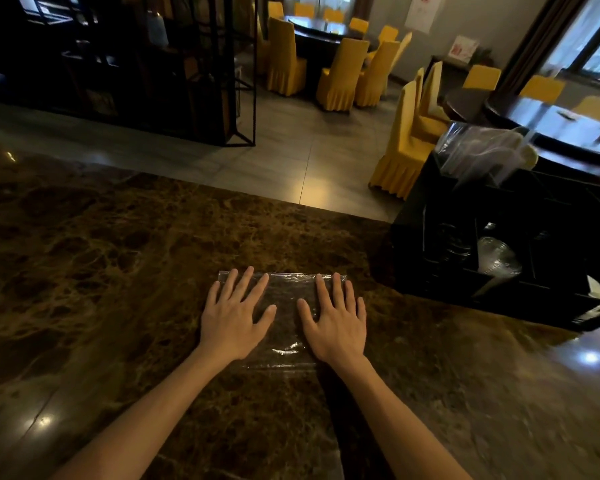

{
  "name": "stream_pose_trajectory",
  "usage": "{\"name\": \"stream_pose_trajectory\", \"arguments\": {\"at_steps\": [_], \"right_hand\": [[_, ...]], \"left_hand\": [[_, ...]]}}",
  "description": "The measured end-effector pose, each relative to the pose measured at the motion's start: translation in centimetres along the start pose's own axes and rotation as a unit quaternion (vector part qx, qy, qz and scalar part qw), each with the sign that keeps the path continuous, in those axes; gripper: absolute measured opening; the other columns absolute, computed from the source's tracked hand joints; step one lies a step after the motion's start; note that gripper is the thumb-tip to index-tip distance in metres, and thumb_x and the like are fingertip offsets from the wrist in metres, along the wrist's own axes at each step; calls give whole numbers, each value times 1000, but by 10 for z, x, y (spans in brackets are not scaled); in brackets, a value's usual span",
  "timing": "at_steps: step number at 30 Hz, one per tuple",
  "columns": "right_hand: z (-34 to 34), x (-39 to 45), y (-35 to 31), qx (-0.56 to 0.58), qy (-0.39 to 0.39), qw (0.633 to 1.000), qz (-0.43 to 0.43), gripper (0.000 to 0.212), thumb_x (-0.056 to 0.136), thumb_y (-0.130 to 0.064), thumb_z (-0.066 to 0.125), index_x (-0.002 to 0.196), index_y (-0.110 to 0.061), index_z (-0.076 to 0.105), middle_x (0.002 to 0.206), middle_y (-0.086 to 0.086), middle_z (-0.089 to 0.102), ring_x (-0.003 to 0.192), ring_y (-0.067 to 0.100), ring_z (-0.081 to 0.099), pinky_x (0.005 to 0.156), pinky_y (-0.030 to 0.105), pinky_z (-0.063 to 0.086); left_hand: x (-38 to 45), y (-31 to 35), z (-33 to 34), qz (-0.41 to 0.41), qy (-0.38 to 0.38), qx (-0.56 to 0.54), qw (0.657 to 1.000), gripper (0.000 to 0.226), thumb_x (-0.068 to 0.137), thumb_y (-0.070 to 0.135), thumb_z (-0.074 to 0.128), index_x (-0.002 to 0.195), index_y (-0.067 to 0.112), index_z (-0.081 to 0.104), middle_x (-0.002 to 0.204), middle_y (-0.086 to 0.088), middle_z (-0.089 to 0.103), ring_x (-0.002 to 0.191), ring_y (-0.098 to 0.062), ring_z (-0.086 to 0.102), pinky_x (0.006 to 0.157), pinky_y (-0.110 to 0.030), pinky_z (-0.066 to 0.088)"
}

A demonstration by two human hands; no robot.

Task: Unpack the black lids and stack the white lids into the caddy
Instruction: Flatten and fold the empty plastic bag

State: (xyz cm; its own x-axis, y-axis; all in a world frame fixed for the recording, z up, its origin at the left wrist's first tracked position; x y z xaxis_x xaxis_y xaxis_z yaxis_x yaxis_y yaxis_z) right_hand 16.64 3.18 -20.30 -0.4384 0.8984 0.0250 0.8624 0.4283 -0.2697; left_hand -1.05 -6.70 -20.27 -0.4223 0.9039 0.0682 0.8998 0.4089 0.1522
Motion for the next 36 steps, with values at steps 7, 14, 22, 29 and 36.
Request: {"name": "stream_pose_trajectory", "arguments": {"at_steps": [7,14,22,29,36], "right_hand": [[-8,3,0,60,-3,998,-35,60,105,-61,19,161,-39,22,174,-3,7,160,17,-5,127,48,-2],[-35,-34,2,115,61,987,-94,51,107,-45,40,158,-36,35,171,-8,14,158,12,-2,126,41,0],[-30,-86,12,60,-23,992,-107,49,107,-50,35,154,-39,42,170,-12,20,157,8,-4,124,37,-6],[-26,-100,20,81,-33,992,-87,49,107,-49,35,156,-41,36,170,-17,15,155,2,-7,124,32,-10],[-27,-104,14,85,-35,987,-132,49,104,-48,36,153,-44,40,167,-21,23,158,3,1,126,32,-5]], "left_hand": [[14,15,-18,5,-16,-19,1000,68,96,59,39,156,29,27,168,-2,17,155,-23,9,123,-53,10],[59,45,-44,66,-91,-65,992,65,93,47,57,150,24,35,149,-5,47,137,-26,42,110,-50,40],[80,43,-47,61,-189,-117,973,43,87,42,71,126,26,64,112,1,66,125,-26,47,107,-45,42],[64,26,-65,56,-275,-284,917,14,91,29,71,102,20,69,105,-2,68,94,-18,67,77,-30,58],[40,27,-75,41,-379,-302,874,52,84,39,78,127,22,54,109,-3,75,90,-16,74,79,-38,60]]}}
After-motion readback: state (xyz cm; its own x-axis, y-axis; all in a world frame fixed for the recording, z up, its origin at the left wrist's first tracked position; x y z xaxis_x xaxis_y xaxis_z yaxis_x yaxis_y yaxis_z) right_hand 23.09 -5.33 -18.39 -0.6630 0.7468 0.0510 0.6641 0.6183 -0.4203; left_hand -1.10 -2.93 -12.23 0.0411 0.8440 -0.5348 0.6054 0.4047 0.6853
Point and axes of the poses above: each hand's wrist, its own x-axis towards the middle knuckle, its own z-axis out of the palm, y = z × x, the point moved 5 cm from there along x, towards the middle knuckle
